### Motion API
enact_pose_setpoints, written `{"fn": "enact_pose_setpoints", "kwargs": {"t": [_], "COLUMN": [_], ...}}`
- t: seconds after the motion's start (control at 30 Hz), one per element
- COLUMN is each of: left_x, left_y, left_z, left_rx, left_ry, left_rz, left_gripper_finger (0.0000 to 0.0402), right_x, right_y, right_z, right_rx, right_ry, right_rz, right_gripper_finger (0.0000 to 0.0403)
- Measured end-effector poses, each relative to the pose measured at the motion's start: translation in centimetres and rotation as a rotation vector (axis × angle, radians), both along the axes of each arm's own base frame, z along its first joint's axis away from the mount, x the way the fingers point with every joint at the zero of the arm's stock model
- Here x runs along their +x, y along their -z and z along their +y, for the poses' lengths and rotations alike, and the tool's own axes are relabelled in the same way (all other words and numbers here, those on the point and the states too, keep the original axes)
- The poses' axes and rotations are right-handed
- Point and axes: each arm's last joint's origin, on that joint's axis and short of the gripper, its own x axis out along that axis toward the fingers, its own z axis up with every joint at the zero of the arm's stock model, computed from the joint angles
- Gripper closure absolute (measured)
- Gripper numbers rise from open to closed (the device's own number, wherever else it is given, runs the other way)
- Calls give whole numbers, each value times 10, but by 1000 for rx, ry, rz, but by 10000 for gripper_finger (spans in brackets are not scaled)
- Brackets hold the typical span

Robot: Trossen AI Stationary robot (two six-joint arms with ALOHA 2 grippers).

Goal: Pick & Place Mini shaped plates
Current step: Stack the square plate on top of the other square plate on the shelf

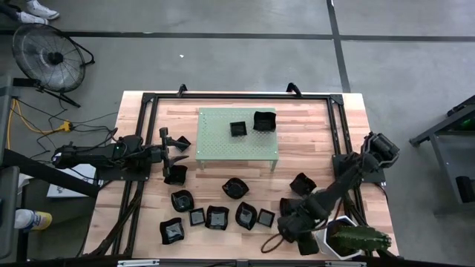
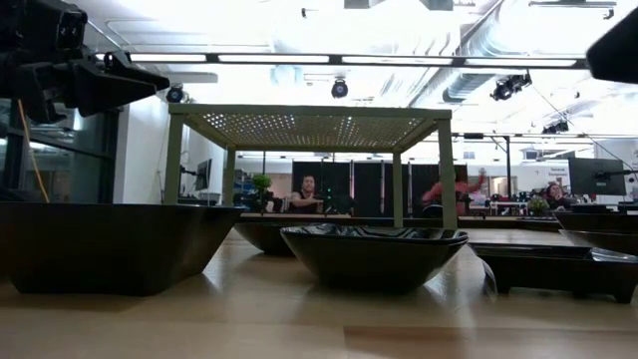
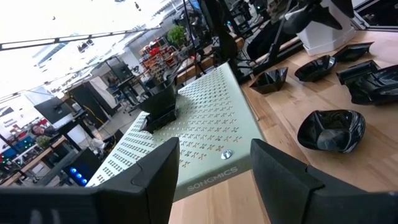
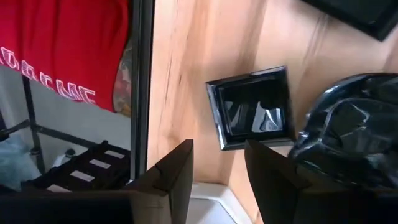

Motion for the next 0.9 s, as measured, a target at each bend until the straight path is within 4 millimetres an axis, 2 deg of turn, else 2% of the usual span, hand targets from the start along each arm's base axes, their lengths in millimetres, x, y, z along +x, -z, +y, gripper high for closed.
{"fn": "enact_pose_setpoints", "kwargs": {"t": [0.17,0.53,0.73,0.9], "left_x": [0,0,0,0], "left_y": [0,0,0,0], "left_z": [0,0,0,0], "left_rx": [0,0,0,0], "left_ry": [0,0,0,-1], "left_rz": [1,0,1,0], "left_gripper_finger": [208,208,208,208], "right_x": [-7,-16,-15,-16], "right_y": [13,41,55,57], "right_z": [9,29,32,33], "right_rx": [-18,-52,-103,-126], "right_ry": [-13,-56,-76,-77], "right_rz": [-83,-91,-95,-110], "right_gripper_finger": [263,263,263,263]}}
